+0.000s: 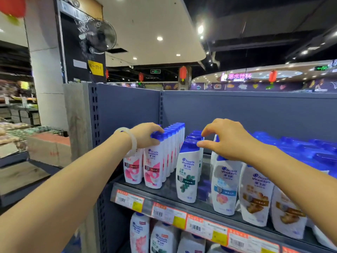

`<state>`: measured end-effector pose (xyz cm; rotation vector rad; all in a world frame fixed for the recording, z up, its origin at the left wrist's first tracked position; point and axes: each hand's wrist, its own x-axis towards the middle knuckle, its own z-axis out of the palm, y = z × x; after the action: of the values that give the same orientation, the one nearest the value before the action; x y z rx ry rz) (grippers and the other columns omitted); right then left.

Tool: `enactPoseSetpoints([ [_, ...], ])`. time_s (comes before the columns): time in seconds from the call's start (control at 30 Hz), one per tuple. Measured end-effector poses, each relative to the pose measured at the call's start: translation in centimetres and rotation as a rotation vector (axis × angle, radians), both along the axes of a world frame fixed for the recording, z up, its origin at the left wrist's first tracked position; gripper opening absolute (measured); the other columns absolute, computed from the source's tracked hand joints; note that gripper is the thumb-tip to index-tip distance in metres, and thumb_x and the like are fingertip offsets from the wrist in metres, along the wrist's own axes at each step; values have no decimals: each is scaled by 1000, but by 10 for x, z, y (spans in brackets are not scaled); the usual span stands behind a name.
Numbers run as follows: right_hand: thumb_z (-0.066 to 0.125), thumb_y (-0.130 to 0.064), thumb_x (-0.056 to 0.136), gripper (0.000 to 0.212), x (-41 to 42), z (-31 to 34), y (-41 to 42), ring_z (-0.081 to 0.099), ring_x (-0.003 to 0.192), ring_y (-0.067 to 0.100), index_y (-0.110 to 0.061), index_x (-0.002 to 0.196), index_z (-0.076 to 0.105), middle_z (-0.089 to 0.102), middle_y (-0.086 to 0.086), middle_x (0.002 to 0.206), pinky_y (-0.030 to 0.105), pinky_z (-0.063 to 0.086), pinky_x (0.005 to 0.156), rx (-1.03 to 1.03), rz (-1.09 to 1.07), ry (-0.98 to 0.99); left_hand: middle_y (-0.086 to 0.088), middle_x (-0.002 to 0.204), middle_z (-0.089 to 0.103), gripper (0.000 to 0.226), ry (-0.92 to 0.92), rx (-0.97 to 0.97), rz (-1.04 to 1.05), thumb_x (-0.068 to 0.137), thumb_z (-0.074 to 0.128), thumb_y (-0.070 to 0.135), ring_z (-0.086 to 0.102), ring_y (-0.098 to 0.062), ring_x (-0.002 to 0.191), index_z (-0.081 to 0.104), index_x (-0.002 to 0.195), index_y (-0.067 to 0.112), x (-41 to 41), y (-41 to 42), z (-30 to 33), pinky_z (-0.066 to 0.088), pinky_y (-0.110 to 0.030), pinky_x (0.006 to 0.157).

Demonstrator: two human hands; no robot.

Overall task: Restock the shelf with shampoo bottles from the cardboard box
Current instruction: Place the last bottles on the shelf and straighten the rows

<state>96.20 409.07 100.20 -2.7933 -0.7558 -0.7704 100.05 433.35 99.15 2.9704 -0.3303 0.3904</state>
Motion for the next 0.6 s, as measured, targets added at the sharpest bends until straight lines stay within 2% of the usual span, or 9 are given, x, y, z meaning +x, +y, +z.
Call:
enactPoseSetpoints([
  [0.17, 56, -47, 84, 34, 7, -4, 23, 53, 100, 20, -23, 105, 65, 60, 0, 109, 35, 37, 91, 25, 51, -7, -2, 124, 49, 39, -20, 50, -13, 83, 64, 30, 53, -21, 108, 58, 121, 21, 4, 2, 10, 44, -43, 97],
  [0.3, 56, -46, 85, 34, 12, -6, 39, 54, 105, 20, -22, 107, 64, 62, -2, 110, 35, 36, 93, 4, 70, 11, -3, 116, 58, 36, -3, -26, -59, 83, 65, 27, 52, -15, 92, 60, 117, 17, 5, 4, 11, 43, -27, 82],
  [0.4, 55, -45, 86, 33, 15, -3, 54, 54, 106, 20, -21, 108, 64, 62, -2, 111, 35, 35, 96, -16, 90, 12, -2, 113, 61, 34, 15, -53, -65, 82, 67, 26, 53, -15, 90, 61, 114, 17, 5, 7, 14, 42, -26, 79],
  [0.6, 52, -46, 87, 35, 14, 2, 69, 56, 102, 20, -22, 111, 62, 62, -3, 114, 37, 39, 95, -73, 106, -16, -2, 115, 63, 36, 42, -57, -81, 82, 66, 25, 55, -15, 91, 60, 116, 16, 5, 9, 16, 46, -28, 81],
])
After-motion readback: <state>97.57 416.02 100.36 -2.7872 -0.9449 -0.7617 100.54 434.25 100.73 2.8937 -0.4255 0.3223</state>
